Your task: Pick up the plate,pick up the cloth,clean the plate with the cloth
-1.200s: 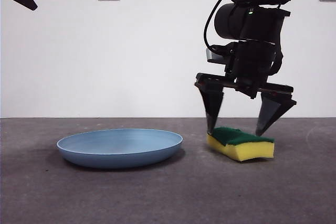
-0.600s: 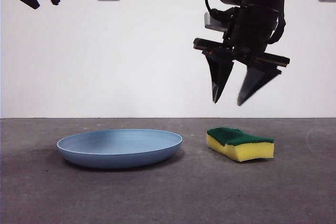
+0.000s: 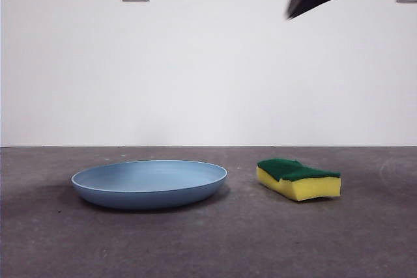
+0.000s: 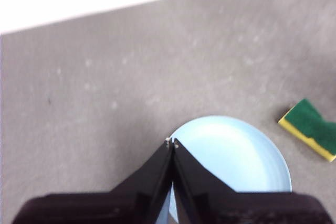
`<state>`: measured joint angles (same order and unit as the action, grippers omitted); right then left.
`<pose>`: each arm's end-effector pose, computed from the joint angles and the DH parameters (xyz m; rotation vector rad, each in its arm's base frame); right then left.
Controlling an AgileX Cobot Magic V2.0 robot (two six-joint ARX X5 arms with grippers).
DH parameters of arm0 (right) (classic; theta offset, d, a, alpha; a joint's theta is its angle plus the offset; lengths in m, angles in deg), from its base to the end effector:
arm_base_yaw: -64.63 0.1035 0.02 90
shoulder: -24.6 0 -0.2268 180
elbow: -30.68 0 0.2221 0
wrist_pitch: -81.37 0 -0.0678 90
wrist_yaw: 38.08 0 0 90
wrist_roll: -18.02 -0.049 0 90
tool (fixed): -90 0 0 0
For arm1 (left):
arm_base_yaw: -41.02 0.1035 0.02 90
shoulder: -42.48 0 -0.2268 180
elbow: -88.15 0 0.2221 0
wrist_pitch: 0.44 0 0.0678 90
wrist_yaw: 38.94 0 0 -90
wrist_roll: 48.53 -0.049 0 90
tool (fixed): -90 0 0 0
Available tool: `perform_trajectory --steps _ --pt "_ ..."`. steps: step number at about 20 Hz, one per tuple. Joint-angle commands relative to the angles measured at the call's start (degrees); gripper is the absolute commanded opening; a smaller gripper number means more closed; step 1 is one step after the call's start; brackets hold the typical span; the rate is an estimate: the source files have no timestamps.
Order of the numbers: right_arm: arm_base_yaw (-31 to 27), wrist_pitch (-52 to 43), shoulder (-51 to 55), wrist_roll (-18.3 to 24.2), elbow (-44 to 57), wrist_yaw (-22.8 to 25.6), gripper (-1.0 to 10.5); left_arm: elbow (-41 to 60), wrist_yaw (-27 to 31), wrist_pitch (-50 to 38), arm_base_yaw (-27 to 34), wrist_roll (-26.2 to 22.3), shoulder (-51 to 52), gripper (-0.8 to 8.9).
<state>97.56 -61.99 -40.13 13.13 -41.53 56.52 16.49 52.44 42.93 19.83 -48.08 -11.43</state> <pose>0.2080 0.1300 0.2807 -0.0834 0.5065 0.4620 0.1899 -0.0724 0.3040 0.0803 0.4420 -0.3382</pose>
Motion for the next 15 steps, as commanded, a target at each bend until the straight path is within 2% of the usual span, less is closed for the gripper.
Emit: perform_trajectory --steps 1,4,5,7,15 --pt "-0.1 -2.1 10.2 -0.5 9.1 2.7 -0.1 9.4 0.4 -6.4 -0.2 1.3 7.5 -0.08" --pt "-0.1 -3.4 21.9 -3.9 17.5 3.3 -0.1 22.3 0.5 -19.8 -0.9 4.9 17.8 -0.08" --pt "-0.1 -2.4 23.8 -4.3 18.2 3.3 -0.1 25.1 0.5 -21.6 -1.4 6.5 20.1 -0.08" --pt "-0.3 -0.7 25.6 -4.2 18.2 3.4 0.0 26.4 0.4 -18.6 -2.1 9.1 21.6 -0.05" --pt "-0.3 -0.7 27.3 -4.2 18.1 3.3 0.0 26.3 0.1 -11.2 -2.1 8.8 19.8 -0.03"
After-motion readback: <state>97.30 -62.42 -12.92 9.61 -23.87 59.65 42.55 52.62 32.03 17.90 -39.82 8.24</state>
